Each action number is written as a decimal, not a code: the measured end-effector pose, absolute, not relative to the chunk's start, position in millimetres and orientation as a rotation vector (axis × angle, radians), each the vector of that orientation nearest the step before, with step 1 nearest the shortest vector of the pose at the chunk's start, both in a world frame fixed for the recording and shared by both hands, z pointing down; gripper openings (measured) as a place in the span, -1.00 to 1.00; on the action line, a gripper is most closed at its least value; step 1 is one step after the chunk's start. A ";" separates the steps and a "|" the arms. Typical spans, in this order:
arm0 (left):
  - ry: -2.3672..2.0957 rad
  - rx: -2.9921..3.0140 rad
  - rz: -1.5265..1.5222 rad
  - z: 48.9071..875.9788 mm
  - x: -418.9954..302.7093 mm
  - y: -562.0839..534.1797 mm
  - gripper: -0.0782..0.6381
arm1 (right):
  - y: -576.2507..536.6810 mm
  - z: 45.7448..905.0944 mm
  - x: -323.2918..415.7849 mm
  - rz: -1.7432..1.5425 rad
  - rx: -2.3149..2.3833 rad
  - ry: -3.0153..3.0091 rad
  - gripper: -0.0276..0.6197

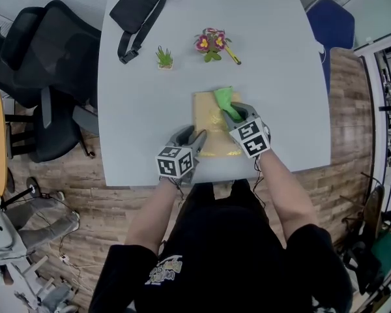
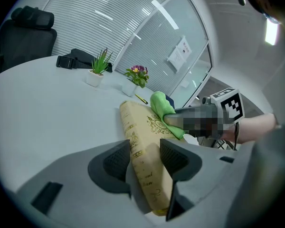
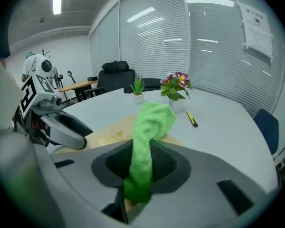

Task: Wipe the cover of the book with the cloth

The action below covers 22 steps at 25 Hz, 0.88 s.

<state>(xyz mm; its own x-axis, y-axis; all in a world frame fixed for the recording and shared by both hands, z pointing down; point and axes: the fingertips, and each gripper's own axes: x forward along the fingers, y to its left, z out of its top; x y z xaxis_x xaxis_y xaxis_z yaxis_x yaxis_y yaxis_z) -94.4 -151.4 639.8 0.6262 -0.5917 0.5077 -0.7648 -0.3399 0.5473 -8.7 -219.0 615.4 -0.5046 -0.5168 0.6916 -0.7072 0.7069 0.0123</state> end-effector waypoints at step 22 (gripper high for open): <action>-1.059 2.054 0.282 641.1 -95.0 -152.1 -0.22 | -206.5 618.4 45.2 0.410 1.088 -2.123 -0.62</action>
